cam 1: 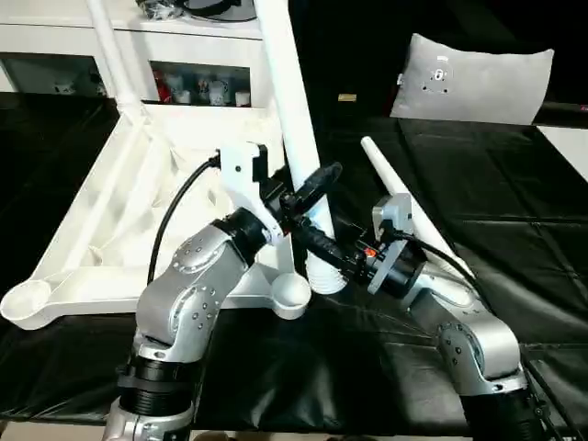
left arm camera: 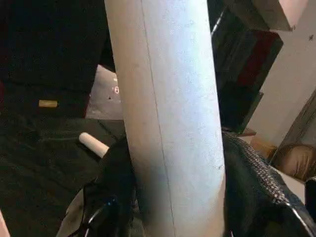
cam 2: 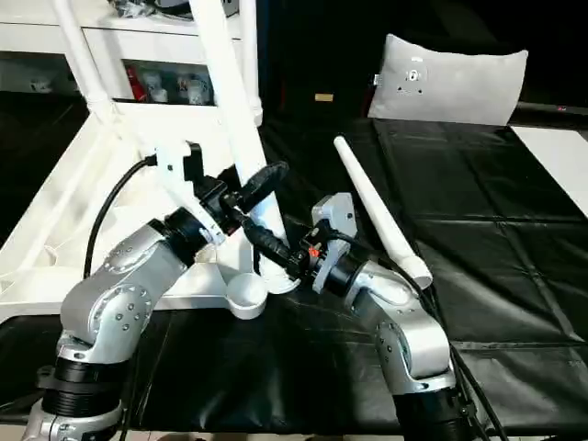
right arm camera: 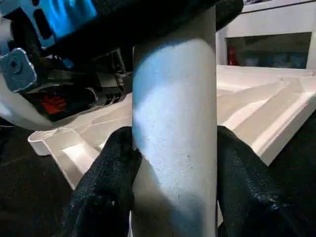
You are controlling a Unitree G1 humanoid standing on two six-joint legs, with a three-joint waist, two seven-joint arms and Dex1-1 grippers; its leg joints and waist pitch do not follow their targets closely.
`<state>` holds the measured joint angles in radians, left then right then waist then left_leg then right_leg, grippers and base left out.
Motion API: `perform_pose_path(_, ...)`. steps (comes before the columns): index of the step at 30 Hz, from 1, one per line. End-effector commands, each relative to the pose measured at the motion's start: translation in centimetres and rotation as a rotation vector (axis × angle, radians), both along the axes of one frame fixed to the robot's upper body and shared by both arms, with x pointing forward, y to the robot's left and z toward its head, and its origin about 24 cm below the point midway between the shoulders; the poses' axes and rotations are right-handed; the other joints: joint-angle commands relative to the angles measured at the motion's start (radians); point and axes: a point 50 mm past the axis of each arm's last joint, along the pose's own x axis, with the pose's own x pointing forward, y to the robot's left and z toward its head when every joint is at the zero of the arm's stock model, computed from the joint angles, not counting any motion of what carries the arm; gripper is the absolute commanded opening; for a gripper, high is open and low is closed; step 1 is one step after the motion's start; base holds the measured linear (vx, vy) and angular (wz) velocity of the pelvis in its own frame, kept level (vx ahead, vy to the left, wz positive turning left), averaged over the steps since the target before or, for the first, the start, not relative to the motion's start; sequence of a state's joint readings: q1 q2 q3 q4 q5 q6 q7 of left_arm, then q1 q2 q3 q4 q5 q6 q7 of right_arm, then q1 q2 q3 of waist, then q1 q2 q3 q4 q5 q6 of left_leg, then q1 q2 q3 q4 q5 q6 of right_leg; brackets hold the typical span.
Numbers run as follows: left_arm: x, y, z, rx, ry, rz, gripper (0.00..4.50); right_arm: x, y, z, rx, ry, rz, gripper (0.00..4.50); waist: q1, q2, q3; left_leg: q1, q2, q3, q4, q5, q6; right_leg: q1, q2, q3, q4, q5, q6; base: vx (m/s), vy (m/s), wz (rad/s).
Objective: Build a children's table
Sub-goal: Pick table leg
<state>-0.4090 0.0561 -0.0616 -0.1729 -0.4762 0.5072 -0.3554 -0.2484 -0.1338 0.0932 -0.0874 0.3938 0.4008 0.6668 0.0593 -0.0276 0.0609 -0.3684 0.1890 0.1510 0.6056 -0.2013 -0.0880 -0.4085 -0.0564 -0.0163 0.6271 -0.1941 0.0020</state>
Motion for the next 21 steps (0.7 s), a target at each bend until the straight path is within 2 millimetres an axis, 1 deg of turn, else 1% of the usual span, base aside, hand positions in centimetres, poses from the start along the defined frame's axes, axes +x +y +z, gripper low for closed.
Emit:
perform_pose_path(1,0.7,1.3,-0.2,0.05,0.004,0.095,2.17,0.8,-1.4,0.8,0.001,-0.027,-0.102,1.88,0.001,-0.002,-0.067,0.0,0.021,0.006,-0.068,-0.106,0.009,0.057,-0.052,0.03,-0.075,-0.145,-0.153,0.0,0.0,0.0)
perform_pose_path(2,0.9,1.4,0.0,0.043,0.007,0.102,2.17,0.9,-1.3,0.8,-0.003,-0.022,-0.105,1.88,0.001,-0.005,-0.067,0.0,0.02,0.006,-0.068,-0.105,0.008,0.057,-0.051,0.03,-0.075,-0.142,-0.153,0.0,0.0,0.0)
perform_pose_path(3,0.9,1.5,0.0,0.04,0.008,0.101,2.17,0.9,-1.3,0.8,-0.004,-0.021,-0.104,1.88,0.001,-0.002,-0.067,0.001,0.02,0.006,-0.068,-0.099,0.007,0.056,-0.051,0.03,-0.073,-0.131,-0.157,0.0,0.0,0.0)
perform_pose_path(4,1.2,1.5,0.2,0.047,0.004,0.108,2.17,1.1,-1.3,0.8,-0.007,-0.019,-0.105,1.88,-0.001,-0.01,-0.067,0.0,0.02,0.007,-0.068,-0.102,0.008,0.057,-0.05,0.029,-0.074,-0.134,-0.157,0.0,0.0,0.0)
perform_pose_path(5,1.3,1.6,0.3,0.055,-0.001,0.114,2.17,1.2,-1.4,0.9,-0.011,-0.023,-0.112,1.88,0.001,-0.004,-0.067,0.001,0.019,0.007,-0.068,-0.102,0.007,0.057,-0.051,0.029,-0.074,-0.14,-0.157,0.0,0.0,0.0)
perform_pose_path(6,1.4,1.6,0.4,0.051,0.001,0.115,2.17,1.4,-1.6,1.0,0.007,-0.013,-0.128,1.88,0.001,-0.004,-0.068,0.001,0.019,0.007,-0.067,-0.092,0.007,0.058,-0.051,0.03,-0.072,-0.126,-0.157,0.0,0.0,0.0)
perform_pose_path(7,1.6,1.7,0.5,0.05,-0.001,0.122,2.17,1.6,-1.7,1.1,0.017,-0.006,-0.149,2.23,0.0,-0.005,-0.068,0.0,0.018,0.007,-0.066,-0.09,0.007,0.058,-0.05,0.03,-0.071,-0.122,-0.158,0.0,0.0,0.0)
perform_pose_path(8,1.8,1.8,0.7,0.052,-0.006,0.133,2.17,1.9,-1.9,1.1,0.022,-0.003,-0.158,2.44,0.001,-0.003,-0.07,0.002,0.018,0.007,-0.065,-0.084,0.007,0.058,-0.051,0.03,-0.07,-0.108,-0.161,0.0,0.0,0.0)
perform_pose_path(9,1.9,1.9,0.7,0.053,-0.009,0.137,2.17,1.9,-1.9,1.2,0.021,-0.003,-0.158,2.44,0.0,-0.004,-0.069,0.0,0.018,0.007,-0.066,-0.08,0.008,0.059,-0.05,0.029,-0.069,-0.099,-0.164,0.0,0.0,0.0)
perform_pose_path(10,1.9,2.0,0.7,0.054,-0.01,0.14,2.17,1.9,-2.0,1.2,0.021,-0.004,-0.158,2.62,0.001,-0.004,-0.07,0.001,0.018,0.007,-0.065,-0.077,0.008,0.06,-0.051,0.029,-0.069,-0.094,-0.165,0.0,0.0,0.0)
perform_pose_path(11,2.1,2.2,0.9,0.051,-0.012,0.152,2.17,2.0,-2.0,1.2,0.021,-0.005,-0.158,2.62,0.0,-0.002,-0.069,-0.001,0.017,0.008,-0.065,-0.073,0.008,0.061,-0.05,0.03,-0.068,-0.079,-0.166,0.0,0.0,0.0)
perform_pose_path(12,2.1,2.2,0.9,0.051,-0.012,0.152,2.17,2.0,-2.0,1.2,0.021,-0.005,-0.158,2.8,0.001,-0.002,-0.071,0.0,0.016,0.008,-0.064,-0.068,0.009,0.062,-0.049,0.03,-0.067,-0.07,-0.165,0.0,0.0,0.0)
perform_pose_path(13,2.3,2.4,1.0,0.049,-0.009,0.149,2.17,2.0,-1.9,1.4,0.032,-0.007,-0.15,2.8,0.002,-0.001,-0.071,0.001,0.016,0.007,-0.064,-0.065,0.009,0.062,-0.049,0.029,-0.066,-0.066,-0.165,0.0,0.0,0.0)
perform_pose_path(14,2.4,2.4,1.1,0.05,-0.008,0.144,2.17,2.0,-1.9,1.5,0.035,-0.008,-0.147,2.93,0.002,-0.002,-0.071,0.001,0.015,0.008,-0.064,-0.063,0.009,0.063,-0.049,0.029,-0.066,-0.062,-0.165,0.0,0.0,0.0)
perform_pose_path(17,2.8,2.8,1.4,0.036,0.002,0.135,2.17,1.9,-1.9,2.0,0.053,-0.006,-0.117,3.13,0.003,-0.001,-0.072,0.004,0.018,0.007,-0.064,-0.067,0.015,0.061,-0.05,0.028,-0.064,-0.056,-0.179,0.0,0.0,0.0)
perform_pose_path(19,2.8,2.8,1.4,0.04,-0.003,0.121,2.17,1.9,-2.0,2.0,0.049,-0.001,-0.112,3.32,0.005,0.003,-0.071,0.006,0.018,0.007,-0.064,-0.07,0.014,0.059,-0.05,0.028,-0.063,-0.054,-0.188,0.0,0.0,0.0)
perform_pose_path(20,2.8,2.9,1.4,0.044,-0.004,0.118,2.17,1.9,-2.1,1.9,0.043,0.001,-0.11,3.32,0.007,0.005,-0.071,0.006,0.018,0.008,-0.064,-0.074,0.012,0.059,-0.051,0.028,-0.063,-0.054,-0.193,0.0,0.0,0.0)
perform_pose_path(21,2.8,2.9,1.4,0.049,-0.004,0.116,2.17,1.9,-2.2,1.9,0.036,0.002,-0.109,3.44,0.006,0.002,-0.07,0.004,0.018,0.008,-0.065,-0.08,0.011,0.06,-0.051,0.028,-0.065,-0.058,-0.193,0.0,0.0,0.0)
